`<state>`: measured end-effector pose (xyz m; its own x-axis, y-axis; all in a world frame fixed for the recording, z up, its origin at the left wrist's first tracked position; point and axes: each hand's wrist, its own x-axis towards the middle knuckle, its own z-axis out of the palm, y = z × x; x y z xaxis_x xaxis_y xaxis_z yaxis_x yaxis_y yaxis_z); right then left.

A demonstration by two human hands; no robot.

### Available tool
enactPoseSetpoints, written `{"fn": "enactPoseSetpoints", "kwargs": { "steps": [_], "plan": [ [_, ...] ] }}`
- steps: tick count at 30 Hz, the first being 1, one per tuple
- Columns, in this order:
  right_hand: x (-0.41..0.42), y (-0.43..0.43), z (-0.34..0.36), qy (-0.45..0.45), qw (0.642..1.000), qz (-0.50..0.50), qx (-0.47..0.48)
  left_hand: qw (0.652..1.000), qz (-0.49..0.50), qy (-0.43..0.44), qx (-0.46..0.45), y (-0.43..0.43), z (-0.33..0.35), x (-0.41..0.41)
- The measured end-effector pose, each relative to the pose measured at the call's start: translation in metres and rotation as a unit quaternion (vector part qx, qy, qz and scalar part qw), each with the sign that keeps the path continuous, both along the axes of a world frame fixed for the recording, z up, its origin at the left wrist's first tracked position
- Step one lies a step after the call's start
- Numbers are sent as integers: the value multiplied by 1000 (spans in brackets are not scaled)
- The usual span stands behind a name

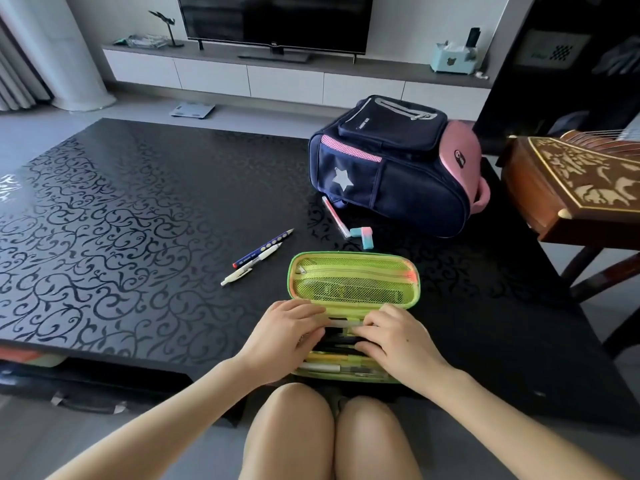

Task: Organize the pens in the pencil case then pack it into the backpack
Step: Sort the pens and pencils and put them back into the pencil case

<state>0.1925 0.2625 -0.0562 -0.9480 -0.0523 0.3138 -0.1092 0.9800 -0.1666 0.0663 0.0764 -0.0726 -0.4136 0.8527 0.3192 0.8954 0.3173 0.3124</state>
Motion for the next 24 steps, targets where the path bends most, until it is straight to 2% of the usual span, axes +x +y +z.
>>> {"fn": "enactPoseSetpoints", "kwargs": {
  "steps": [3,6,8,10,12,14,18,21,24],
  "plan": [
    [0,8,3,7,999,4,-39,1000,1,-4,-11,-3,-2,-3],
    [-12,12,13,24,996,-11,-88,1000,18,0,14,-9,3,-15],
    [-31,12,19,33,995,-16,-95,996,71,22,41,-12,5,-36],
    [-52,10,21,34,995,-15,-90,984,171,36,36,-15,5,-66],
    [-72,8,19,37,996,-25,-76,963,268,25,-29,-13,6,-95],
    [-90,11,17,40,995,-65,-66,946,299,0,-127,-4,7,-117],
    [-120,42,17,53,976,-199,-75,931,260,26,-255,16,9,-137],
    [-144,71,15,-16,957,-283,-60,928,242,7,-285,22,7,-142],
    [-172,88,9,-83,947,-302,-77,911,237,27,-336,27,7,-144]
  ]
}}
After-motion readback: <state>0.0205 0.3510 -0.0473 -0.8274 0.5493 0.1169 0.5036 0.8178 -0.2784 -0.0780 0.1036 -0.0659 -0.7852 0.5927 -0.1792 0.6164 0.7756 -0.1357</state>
